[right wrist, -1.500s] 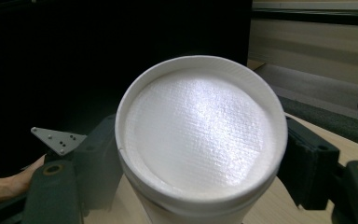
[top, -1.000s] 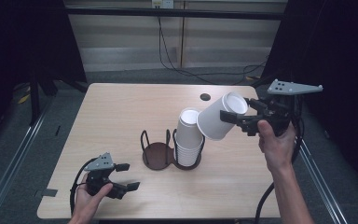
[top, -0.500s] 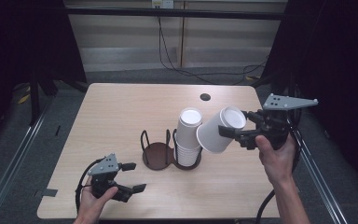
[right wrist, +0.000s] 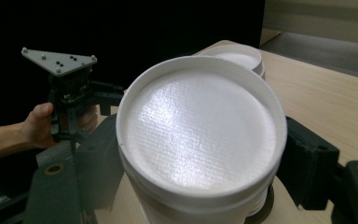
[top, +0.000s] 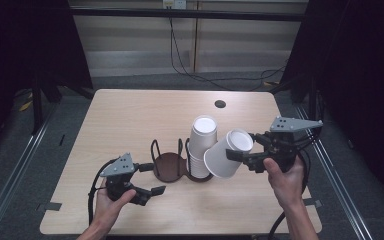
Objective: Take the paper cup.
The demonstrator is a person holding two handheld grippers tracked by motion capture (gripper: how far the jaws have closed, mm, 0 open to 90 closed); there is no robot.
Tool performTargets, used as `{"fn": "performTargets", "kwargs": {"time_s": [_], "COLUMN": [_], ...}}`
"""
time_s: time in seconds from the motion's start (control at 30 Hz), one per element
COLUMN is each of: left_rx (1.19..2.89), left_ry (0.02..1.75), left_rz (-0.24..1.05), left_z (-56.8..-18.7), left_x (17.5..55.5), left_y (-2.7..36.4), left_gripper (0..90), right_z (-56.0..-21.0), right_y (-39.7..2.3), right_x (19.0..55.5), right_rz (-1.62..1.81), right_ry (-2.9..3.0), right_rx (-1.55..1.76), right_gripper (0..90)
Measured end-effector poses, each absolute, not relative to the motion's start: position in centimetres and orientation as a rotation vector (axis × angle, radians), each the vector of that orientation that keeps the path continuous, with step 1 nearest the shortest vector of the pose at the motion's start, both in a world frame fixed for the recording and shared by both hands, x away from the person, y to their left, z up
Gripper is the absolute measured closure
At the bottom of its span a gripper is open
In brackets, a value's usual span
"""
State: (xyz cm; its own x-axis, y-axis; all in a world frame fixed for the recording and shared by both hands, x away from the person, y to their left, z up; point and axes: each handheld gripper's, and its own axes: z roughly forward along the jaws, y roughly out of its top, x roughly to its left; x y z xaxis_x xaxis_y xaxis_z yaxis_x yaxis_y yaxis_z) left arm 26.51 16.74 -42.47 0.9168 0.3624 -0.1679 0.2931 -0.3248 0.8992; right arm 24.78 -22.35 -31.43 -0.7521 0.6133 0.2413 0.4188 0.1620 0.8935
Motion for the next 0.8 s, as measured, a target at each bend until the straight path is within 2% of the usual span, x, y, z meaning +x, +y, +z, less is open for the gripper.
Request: {"fn": "performTargets", "kwargs": {"time_s": [0.43, 0.8], "left_rx": [1.895, 1.866], "left_ry": [0.382, 0.344], "left_rz": [0.018, 0.025], "left_z": [-41.3, -40.2], "left_x": [26.0, 25.9], "left_y": [14.5, 13.8], "left_gripper": [15.9, 16.0], "right_z": [-33.9, -35.8], "right_y": [-20.4, -18.1], "right_x": [24.2, 24.6], "right_rz": [1.677, 1.700], "right_ry": [2.322, 2.390], "right_rx": [1.007, 0.995], "right_gripper": [25.4, 25.4]}}
